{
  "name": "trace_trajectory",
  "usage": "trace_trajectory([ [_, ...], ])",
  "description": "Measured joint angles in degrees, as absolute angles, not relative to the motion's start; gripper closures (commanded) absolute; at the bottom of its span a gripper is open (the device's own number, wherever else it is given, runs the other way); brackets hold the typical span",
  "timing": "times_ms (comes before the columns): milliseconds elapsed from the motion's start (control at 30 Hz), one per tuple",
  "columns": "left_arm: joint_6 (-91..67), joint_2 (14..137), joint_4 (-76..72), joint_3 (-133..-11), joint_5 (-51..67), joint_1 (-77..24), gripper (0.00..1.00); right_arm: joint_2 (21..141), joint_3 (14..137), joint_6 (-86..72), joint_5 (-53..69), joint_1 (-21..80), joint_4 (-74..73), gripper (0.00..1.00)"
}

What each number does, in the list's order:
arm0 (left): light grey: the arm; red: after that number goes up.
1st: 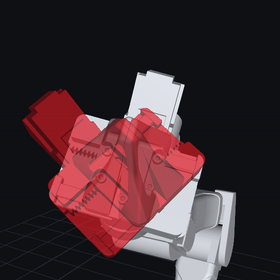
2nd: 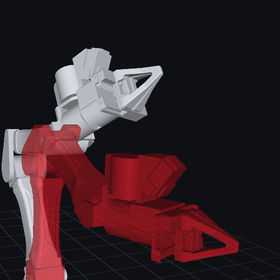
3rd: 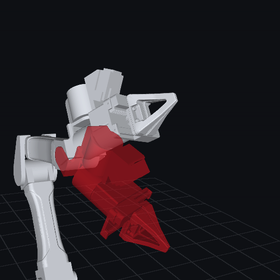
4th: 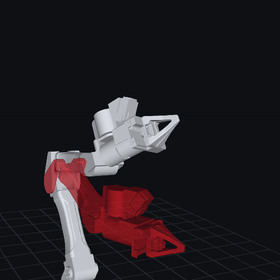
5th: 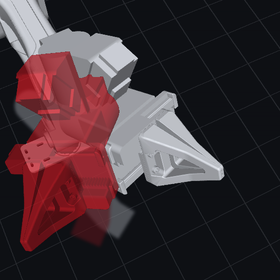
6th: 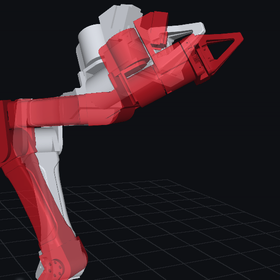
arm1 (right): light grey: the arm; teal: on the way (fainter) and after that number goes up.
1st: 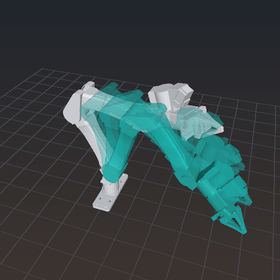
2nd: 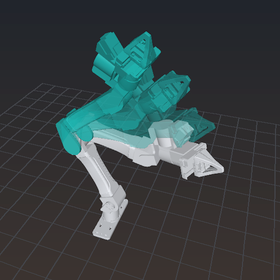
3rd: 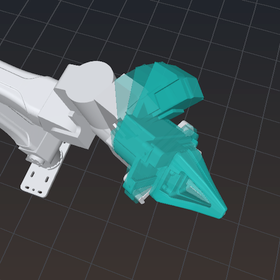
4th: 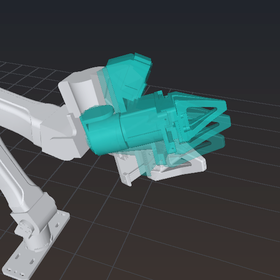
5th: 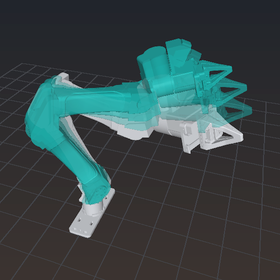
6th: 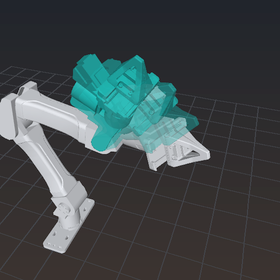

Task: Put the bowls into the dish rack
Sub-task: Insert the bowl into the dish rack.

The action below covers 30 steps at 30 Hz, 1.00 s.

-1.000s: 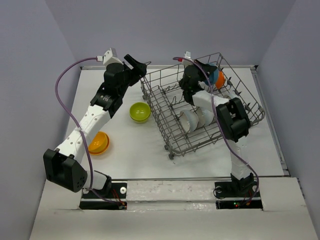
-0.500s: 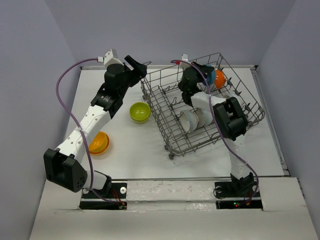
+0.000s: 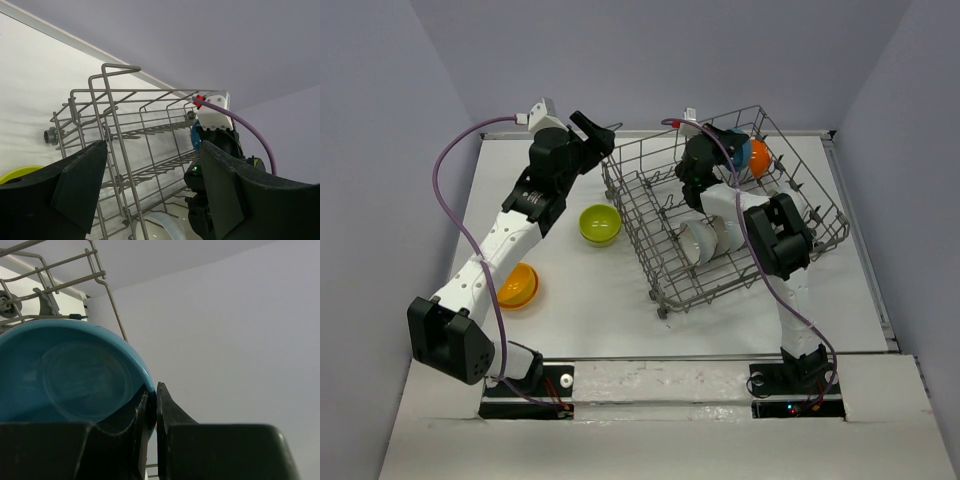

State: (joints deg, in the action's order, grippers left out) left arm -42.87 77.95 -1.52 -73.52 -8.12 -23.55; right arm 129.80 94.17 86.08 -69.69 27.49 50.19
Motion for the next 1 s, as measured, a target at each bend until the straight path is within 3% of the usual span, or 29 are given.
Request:
trace_trajectory([
  [233,-42.87,77.95,-1.52,-73.52,-7.92,-23.57,0.17,129.88,94.17,86.08,-69.69,27.49,50.61,0.98],
  [300,-42.89,77.95,-1.52,-73.52,-7.84,-23.57,0.17,129.88,94.17,85.91,-69.67,27.49,50.61,0.9],
  [600,-42.87,77.95,-1.52,-73.52,-7.7,-23.57,0.17,129.88,94.3,83.59,-69.65,27.49,49.45,0.82],
  [1000,-42.89,77.95,-1.52,-73.52,-7.57,-23.59,0.17,129.01,95.83,71.22,-69.93,27.4,37.52,0.72],
])
